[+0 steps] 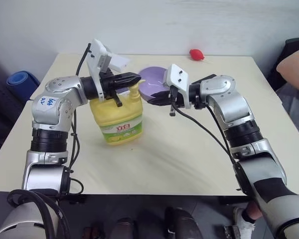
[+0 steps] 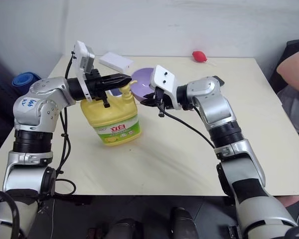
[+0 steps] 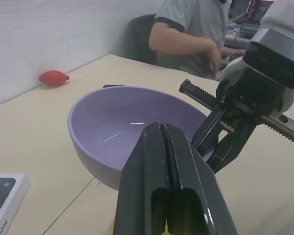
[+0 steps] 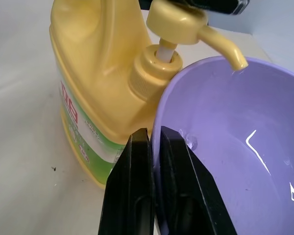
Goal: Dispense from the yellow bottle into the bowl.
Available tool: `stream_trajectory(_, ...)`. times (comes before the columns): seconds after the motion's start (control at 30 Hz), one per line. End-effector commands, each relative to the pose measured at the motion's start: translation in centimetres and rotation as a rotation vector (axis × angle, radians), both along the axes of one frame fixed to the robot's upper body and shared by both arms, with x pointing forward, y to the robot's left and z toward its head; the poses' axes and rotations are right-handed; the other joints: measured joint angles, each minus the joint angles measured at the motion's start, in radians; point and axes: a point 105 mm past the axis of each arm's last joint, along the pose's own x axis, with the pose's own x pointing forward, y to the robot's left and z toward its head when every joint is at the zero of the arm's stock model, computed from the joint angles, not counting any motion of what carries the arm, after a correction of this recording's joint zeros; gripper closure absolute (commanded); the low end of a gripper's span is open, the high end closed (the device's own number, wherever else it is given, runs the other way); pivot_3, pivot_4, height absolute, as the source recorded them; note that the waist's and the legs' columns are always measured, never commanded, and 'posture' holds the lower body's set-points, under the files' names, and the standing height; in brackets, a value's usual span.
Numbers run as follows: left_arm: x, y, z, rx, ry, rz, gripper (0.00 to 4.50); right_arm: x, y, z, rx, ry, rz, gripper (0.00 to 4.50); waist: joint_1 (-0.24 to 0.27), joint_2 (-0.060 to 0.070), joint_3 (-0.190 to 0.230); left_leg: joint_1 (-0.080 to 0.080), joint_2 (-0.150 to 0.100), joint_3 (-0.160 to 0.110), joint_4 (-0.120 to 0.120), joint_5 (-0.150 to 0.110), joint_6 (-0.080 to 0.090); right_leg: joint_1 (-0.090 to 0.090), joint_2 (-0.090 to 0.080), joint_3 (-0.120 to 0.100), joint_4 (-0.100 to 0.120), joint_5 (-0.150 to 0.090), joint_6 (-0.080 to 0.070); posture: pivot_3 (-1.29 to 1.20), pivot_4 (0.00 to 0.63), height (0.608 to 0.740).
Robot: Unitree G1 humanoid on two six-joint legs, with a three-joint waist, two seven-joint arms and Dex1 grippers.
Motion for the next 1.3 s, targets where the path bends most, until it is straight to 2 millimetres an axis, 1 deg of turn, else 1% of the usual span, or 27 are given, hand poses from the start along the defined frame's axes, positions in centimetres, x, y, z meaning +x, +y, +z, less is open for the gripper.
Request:
stream_trajectory(0.03,0.8,0.2,-5.6,0.027,0.192,0.02,4.48,-0.9,0.8,2.3,0.031,-0.079,0.046,4.5,0.0,0.0,0.0,0.001,0.0,0.0,0.0,0.0,0.0,0.001,0.0,0.001,0.0,0.0,0.0,0.0,0.15,0.74)
stream_trajectory(0.1,0.8,0.1,-3.7,-0.037,0.137,0.003,4.48,-0.7,0.7,2.2,0.031,-0.077,0.037,4.5,0.001,0.0,0.0,0.001,0.0,0.0,0.0,0.0,0.0,0.001,0.0,0.002,0.0,0.0,0.0,0.0,0.15,0.74)
stream_trajectory(0.27,-0.5,0.3,0.8,-0.119,-0.014,-0.075,4.48,0.0,-0.6,1.8,0.029,-0.069,-0.01,4.5,0.001,0.001,0.0,0.0,0.0,0.0,0.0,0.0,0.0,0.0,0.0,0.002,0.0,0.0,0.0,0.0,0.15,0.74)
stream_trajectory(0.33,-1.4,0.8,3.7,-0.168,-0.136,-0.107,4.48,0.4,-2.0,1.3,0.024,-0.063,-0.049,4.5,0.001,0.001,0.0,-0.001,0.0,0.0,0.0,0.0,0.0,-0.001,-0.001,0.002,0.0,0.0,0.0,0.0,0.15,0.74)
stream_trajectory(0.37,-1.9,1.1,4.9,-0.194,-0.17,-0.124,4.48,0.5,-2.8,1.2,0.025,-0.061,-0.07,4.5,0.001,0.0,0.001,-0.003,0.0,0.0,0.0,0.0,0.0,-0.003,-0.001,0.002,0.0,0.0,0.0,0.0,0.15,0.74)
stream_trajectory(0.4,-2.7,1.7,6.3,-0.217,-0.231,-0.143,4.48,0.8,-4.0,0.9,0.025,-0.056,-0.105,4.5,0.001,0.0,0.001,-0.006,0.0,-0.001,0.001,0.0,0.0,-0.005,-0.001,0.001,0.0,0.0,0.0,0.0,0.15,0.74)
stream_trajectory(0.47,-3.9,2.4,7.5,-0.233,-0.275,-0.169,4.48,0.9,-5.7,0.4,0.023,-0.053,-0.149,4.5,0.001,-0.001,0.001,-0.016,0.0,-0.005,0.004,0.0,0.0,-0.012,-0.001,-0.002,-0.001,0.0,0.0,0.0,0.15,0.74)
stream_trajectory(0.5,-4.7,2.8,7.6,-0.219,-0.28,-0.193,4.48,1.0,-6.8,0.0,0.023,-0.052,-0.179,4.5,0.0,-0.001,0.001,-0.021,0.0,-0.005,0.006,0.0,0.0,-0.016,-0.001,-0.002,0.0,0.0,0.0,0.0,0.15,0.74)
stream_trajectory(0.53,-5.6,3.4,7.2,-0.194,-0.267,-0.21,4.48,1.0,-8.3,-0.7,0.023,-0.044,-0.215,4.5,-0.001,-0.001,0.001,-0.023,-0.001,-0.005,0.005,0.0,0.0,-0.019,-0.001,-0.002,0.0,0.0,0.0,0.0,0.15,0.74)
stream_trajectory(0.57,-6.6,4.1,6.2,-0.149,-0.239,-0.219,4.48,0.9,-10.0,-1.7,0.021,-0.037,-0.259,4.5,-0.002,-0.001,0.001,-0.024,-0.001,-0.005,0.005,0.0,0.0,-0.02,-0.001,-0.003,0.0,0.0,0.0,0.0,0.15,0.74)
stream_trajectory(0.63,-7.6,5.8,3.7,-0.056,-0.193,-0.182,4.48,0.4,-12.7,-4.1,-0.001,0.002,-0.32,4.5,-0.002,0.0,0.001,-0.022,-0.001,-0.004,0.002,0.0,0.0,-0.02,-0.001,-0.004,0.001,0.0,0.0,0.0,0.15,0.74)
stream_trajectory(0.73,-8.3,9.0,-0.1,0.05,-0.143,-0.07,4.48,-0.7,-15.6,-7.4,-0.01,0.054,-0.382,4.5,-0.003,0.0,0.002,-0.021,-0.001,-0.003,-0.002,0.0,0.0,-0.02,0.0,-0.004,-0.002,0.0,0.0,0.0,0.15,0.74)
stream_trajectory(0.8,-8.8,10.9,-1.8,0.054,-0.113,0.007,4.48,-1.2,-17.2,-9.2,-0.006,0.071,-0.425,4.5,-0.002,-0.002,0.005,-0.019,0.0,0.001,-0.001,0.0,0.0,-0.02,0.001,-0.004,-0.001,0.0,0.0,0.0,0.15,0.74)
stream_trajectory(0.87,-9.7,12.4,-3.8,0.06,-0.072,0.061,4.48,-1.6,-18.9,-11.1,0.014,0.085,-0.479,4.5,-0.002,-0.003,0.007,-0.019,0.001,0.002,0.002,0.001,0.0,-0.02,0.001,-0.002,0.002,0.0,0.0,0.0,0.15,0.74)
stream_trajectory(0.9,-10.1,12.8,-4.5,0.049,-0.059,0.088,4.48,-1.7,-19.5,-11.8,0.029,0.092,-0.501,4.5,0.0,-0.003,0.007,-0.018,0.001,0.003,0.004,0.001,0.0,-0.02,0.0,-0.001,0.002,0.0,0.0,0.0,0.15,0.74)
stream_trajectory(0.93,-10.6,12.9,-5.8,0.063,-0.035,0.1,4.48,-1.7,-20.2,-12.5,0.079,0.121,-0.544,4.5,0.0,-0.002,0.007,-0.017,0.001,0.002,0.004,0.001,0.0,-0.018,-0.001,0.0,0.003,0.0,0.0,0.0,0.15,0.74)
stream_trajectory(0.97,-11.0,13.1,-7.2,0.082,-0.009,0.114,4.5,-1.7,-20.6,-13.3,0.097,0.127,-0.568,4.2,0.002,-0.002,0.007,-0.017,0.001,0.002,0.004,0.001,0.0,-0.018,-0.001,0.002,0.002,0.0,0.0,0.0,0.15,0.74)
stream_trajectory(1.0,-11.3,13.2,-8.3,0.087,0.023,0.123,4.31,-1.8,-20.9,-13.7,0.111,0.118,-0.579,3.88,0.003,-0.001,0.007,-0.018,0.001,0.002,0.005,0.0,0.0,-0.018,-0.001,0.003,0.002,0.0,-0.001,0.0,0.15,0.74)
stream_trajectory(1.03,-11.5,13.2,-9.0,0.091,0.044,0.127,4.11,-1.8,-21.1,-14.0,0.118,0.107,-0.584,3.67,0.004,-0.001,0.008,-0.017,0.001,0.002,0.005,0.0,0.0,-0.017,-0.002,0.003,0.002,0.0,-0.001,0.0,0.15,0.74)
stream_trajectory(1.07,-11.5,13.2,-9.7,0.093,0.056,0.143,3.92,-2.0,-21.2,-14.0,0.147,0.096,-0.582,3.31,0.004,-0.001,0.008,-0.017,0.001,0.001,0.005,0.0,0.0,-0.017,-0.002,0.003,0.002,0.0,-0.001,0.0,0.15,0.74)
stream_trajectory(1.13,-11.6,13.2,-10.7,0.109,0.058,0.166,3.37,-2.3,-21.6,-13.9,0.218,0.111,-0.585,2.66,0.006,0.0,0.008,-0.018,0.001,-0.001,0.006,0.0,0.0,-0.016,-0.002,0.002,0.002,0.0,-0.001,0.0,0.15,0.74)
stream_trajectory(1.17,-11.8,13.1,-11.1,0.115,0.063,0.165,3.09,-2.4,-21.7,-13.7,0.238,0.105,-0.578,2.34,0.006,0.0,0.008,-0.017,0.001,-0.001,0.006,0.0,0.0,-0.015,-0.002,0.002,0.002,0.0,-0.001,0.0,0.15,0.74)
stream_trajectory(1.3,-12.9,13.4,-13.3,0.191,0.057,0.192,1.84,-4.6,-20.7,-10.8,0.278,-0.071,-0.432,0.95,0.003,0.001,0.008,-0.017,0.002,-0.001,0.004,0.0,0.0,-0.015,-0.003,0.002,0.0,0.0,-0.001,0.0,0.15,0.74)
